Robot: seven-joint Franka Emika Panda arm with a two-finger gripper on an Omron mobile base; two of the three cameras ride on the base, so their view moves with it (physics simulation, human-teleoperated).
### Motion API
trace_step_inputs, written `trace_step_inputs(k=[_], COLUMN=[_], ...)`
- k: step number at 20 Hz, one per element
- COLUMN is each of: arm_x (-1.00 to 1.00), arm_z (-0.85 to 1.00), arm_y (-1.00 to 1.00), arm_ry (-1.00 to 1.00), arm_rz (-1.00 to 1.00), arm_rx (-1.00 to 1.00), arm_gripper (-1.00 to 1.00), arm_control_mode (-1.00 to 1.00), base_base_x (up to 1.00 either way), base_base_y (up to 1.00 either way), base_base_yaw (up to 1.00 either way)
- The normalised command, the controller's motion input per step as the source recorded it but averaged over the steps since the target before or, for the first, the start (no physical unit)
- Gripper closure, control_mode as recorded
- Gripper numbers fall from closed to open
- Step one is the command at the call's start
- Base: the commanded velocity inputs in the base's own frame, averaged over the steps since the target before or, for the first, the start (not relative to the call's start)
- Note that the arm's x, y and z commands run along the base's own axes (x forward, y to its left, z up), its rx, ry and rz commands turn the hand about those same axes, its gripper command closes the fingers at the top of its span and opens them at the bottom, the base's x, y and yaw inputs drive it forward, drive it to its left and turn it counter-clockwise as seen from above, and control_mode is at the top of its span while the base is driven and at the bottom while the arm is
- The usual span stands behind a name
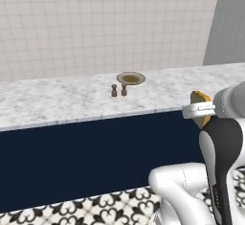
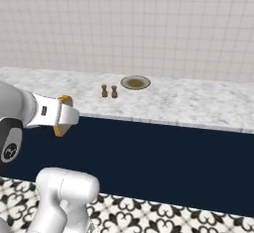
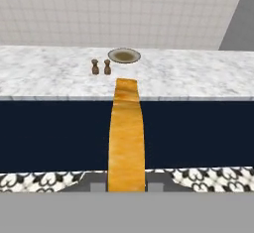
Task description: Start the toaster. Once the lever pops up, take the bread to the plate on the dining counter.
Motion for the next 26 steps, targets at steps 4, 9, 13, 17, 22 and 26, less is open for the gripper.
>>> trace_step_inputs(k=[4,9,13,17,22,26], arm_x=[0.0,0.0,0.0,0.0,0.0,0.0], arm_z=[0.0,0.0,0.0,0.0,0.0,0.0], arm_y=[0.0,0.0,0.0,0.0,0.0,0.0], arm_ry=[0.0,0.0,0.0,0.0,0.0,0.0], arm_rz=[0.0,0.0,0.0,0.0,0.0,0.0], arm_rx=[0.0,0.0,0.0,0.0,0.0,0.0], arm_gripper=[1.0,1.0,1.0,1.0,1.0,1.0], arm_control_mode=[1.0,1.0,1.0,1.0,1.0,1.0], base_base_x=[0.57,0.61,0.66,0.45,0.53,0.54], base_base_y=[-0.22,-0.01,0.0,-0.03,-0.1,-0.29], base_base_yaw=[0.0,-0.04,-0.04,-0.11,-0.02,0.12])
